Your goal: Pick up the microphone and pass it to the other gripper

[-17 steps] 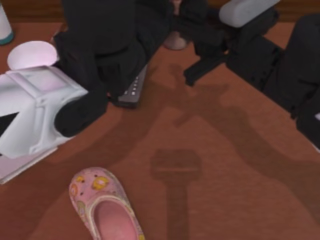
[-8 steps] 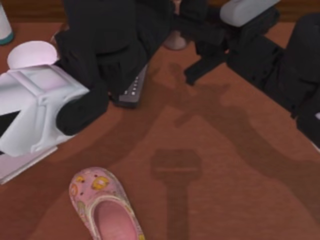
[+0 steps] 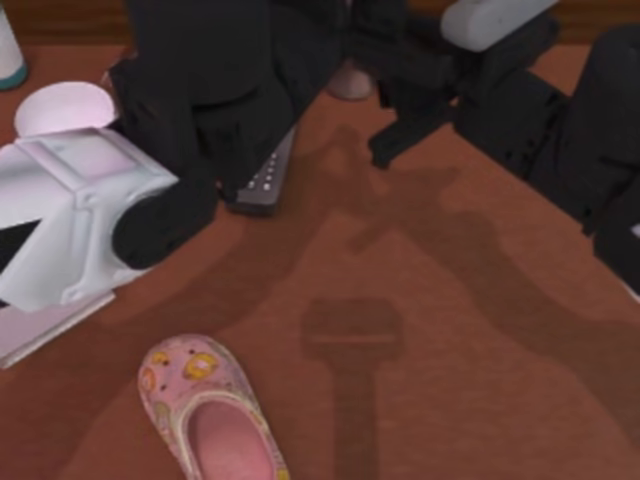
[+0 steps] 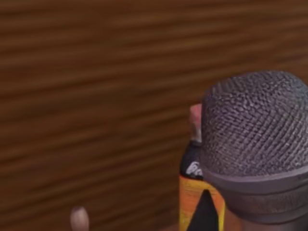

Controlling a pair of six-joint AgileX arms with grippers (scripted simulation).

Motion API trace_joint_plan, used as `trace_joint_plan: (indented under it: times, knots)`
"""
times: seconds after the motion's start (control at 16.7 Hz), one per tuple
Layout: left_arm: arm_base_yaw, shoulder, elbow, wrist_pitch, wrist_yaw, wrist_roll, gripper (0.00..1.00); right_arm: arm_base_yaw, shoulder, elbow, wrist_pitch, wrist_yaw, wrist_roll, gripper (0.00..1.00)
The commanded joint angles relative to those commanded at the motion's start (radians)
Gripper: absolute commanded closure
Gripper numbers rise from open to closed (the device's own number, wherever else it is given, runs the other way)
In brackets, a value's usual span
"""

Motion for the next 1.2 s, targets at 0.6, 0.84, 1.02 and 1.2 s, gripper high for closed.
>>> trace_joint_plan:
  times: [0.6,0.84,1.02,1.2]
  knots:
    - [0.000,0.000,0.000,0.000,0.000,0.000,1.00,0.000,0.000,0.000,0.000,0.000,0.000,0.92]
    - [0.000,0.000,0.000,0.000,0.000,0.000,1.00,0.000,0.000,0.000,0.000,0.000,0.000,0.62]
    - [0.000,0.000,0.000,0.000,0.000,0.000,1.00,0.000,0.000,0.000,0.000,0.000,0.000,0.40]
    - [0.000,0.000,0.000,0.000,0.000,0.000,1.00,0.000,0.000,0.000,0.000,0.000,0.000,0.17]
